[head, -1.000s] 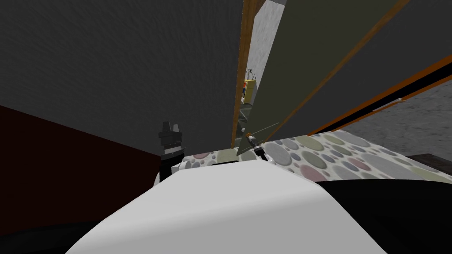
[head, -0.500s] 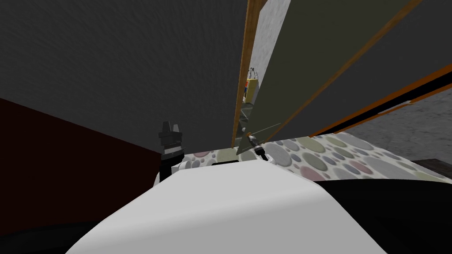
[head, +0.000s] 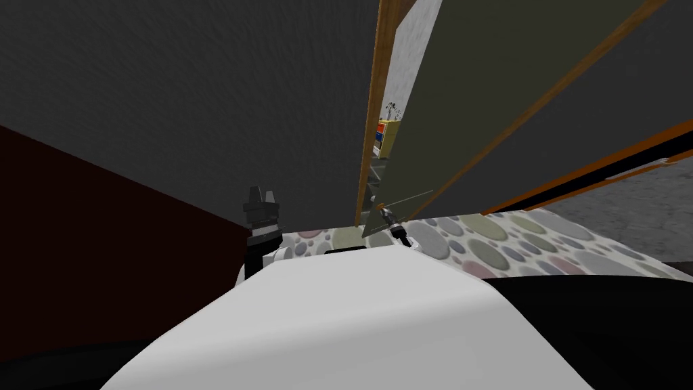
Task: Pull the door open
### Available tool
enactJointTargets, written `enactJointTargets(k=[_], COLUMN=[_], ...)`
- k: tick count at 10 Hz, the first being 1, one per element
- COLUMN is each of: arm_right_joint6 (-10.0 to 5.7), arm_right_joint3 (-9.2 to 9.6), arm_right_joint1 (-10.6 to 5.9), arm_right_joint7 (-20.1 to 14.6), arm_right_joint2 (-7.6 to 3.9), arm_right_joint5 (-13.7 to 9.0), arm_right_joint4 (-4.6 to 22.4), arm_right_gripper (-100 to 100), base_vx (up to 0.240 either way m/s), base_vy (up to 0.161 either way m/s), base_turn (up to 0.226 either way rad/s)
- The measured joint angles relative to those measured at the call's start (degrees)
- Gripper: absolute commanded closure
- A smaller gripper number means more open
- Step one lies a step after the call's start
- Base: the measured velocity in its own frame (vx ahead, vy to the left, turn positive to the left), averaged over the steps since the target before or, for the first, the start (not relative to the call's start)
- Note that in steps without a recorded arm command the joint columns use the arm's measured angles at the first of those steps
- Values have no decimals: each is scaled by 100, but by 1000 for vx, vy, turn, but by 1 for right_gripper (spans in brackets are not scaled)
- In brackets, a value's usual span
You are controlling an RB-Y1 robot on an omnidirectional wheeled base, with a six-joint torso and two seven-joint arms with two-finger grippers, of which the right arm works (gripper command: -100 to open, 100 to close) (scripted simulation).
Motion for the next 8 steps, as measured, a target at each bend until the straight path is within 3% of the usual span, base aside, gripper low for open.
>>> enactJointTargets(k=[8], arm_right_joint6=[19], arm_right_joint3=[84], arm_right_joint1=[88], arm_right_joint7=[-1153], arm_right_joint2=[5], arm_right_joint5=[-297], arm_right_joint4=[-78], arm_right_gripper=[100], base_vx=[-48], base_vy=[-47], base_turn=[82])
